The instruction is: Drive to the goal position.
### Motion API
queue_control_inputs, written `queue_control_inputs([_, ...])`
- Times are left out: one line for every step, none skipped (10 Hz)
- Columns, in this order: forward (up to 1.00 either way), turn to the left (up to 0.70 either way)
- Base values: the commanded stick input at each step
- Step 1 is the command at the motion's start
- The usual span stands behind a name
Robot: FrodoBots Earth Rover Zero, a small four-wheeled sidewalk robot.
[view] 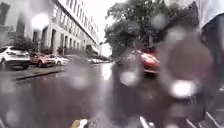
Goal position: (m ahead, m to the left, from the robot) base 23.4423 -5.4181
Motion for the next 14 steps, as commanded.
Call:
queue_control_inputs([0.70,-0.14])
queue_control_inputs([0.70,-0.14])
queue_control_inputs([0.70,-0.10])
queue_control_inputs([0.70,-0.01])
queue_control_inputs([0.70,0.00])
queue_control_inputs([0.70,0.00])
queue_control_inputs([0.70,0.00])
queue_control_inputs([0.70,0.00])
queue_control_inputs([0.70,0.00])
queue_control_inputs([0.70,0.00])
queue_control_inputs([0.70,0.00])
queue_control_inputs([0.70,0.00])
queue_control_inputs([0.70,0.00])
queue_control_inputs([0.70,0.00])
